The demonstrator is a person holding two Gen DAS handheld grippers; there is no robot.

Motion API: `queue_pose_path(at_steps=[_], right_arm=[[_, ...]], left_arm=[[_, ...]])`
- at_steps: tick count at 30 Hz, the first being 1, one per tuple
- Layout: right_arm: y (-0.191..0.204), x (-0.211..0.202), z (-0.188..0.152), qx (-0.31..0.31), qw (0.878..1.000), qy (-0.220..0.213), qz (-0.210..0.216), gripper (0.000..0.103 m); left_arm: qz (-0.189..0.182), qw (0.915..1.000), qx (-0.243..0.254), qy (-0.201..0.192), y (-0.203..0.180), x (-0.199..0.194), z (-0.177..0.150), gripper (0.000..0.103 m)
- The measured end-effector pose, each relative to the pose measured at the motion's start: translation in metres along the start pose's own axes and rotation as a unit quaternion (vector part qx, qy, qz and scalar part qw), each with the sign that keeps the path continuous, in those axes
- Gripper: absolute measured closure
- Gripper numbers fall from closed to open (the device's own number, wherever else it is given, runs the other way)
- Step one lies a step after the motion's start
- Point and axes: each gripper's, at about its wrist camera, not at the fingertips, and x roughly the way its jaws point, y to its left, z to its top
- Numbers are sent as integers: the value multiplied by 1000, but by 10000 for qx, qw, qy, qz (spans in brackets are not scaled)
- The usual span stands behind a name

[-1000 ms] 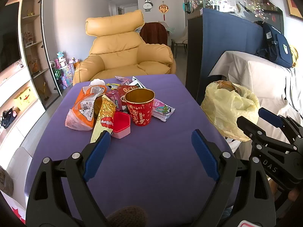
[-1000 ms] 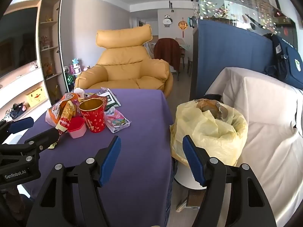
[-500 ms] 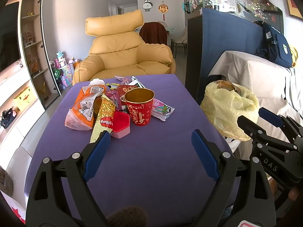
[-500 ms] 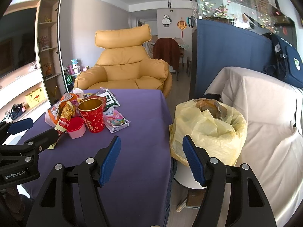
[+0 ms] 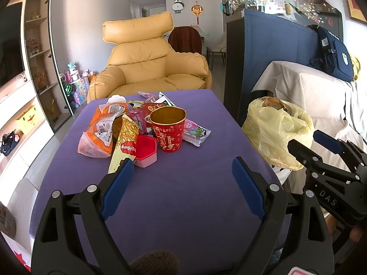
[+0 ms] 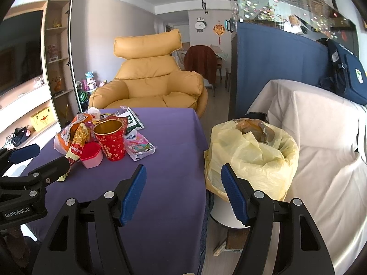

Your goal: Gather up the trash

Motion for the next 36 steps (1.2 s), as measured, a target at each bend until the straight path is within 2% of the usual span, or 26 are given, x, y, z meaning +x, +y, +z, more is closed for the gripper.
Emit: queue_pose_path(at_steps=[36], right_arm=[[-3, 1, -1, 51, 10000, 2, -53, 39]], left_arm=[[-4, 10000, 2, 10, -1, -1, 0, 20]])
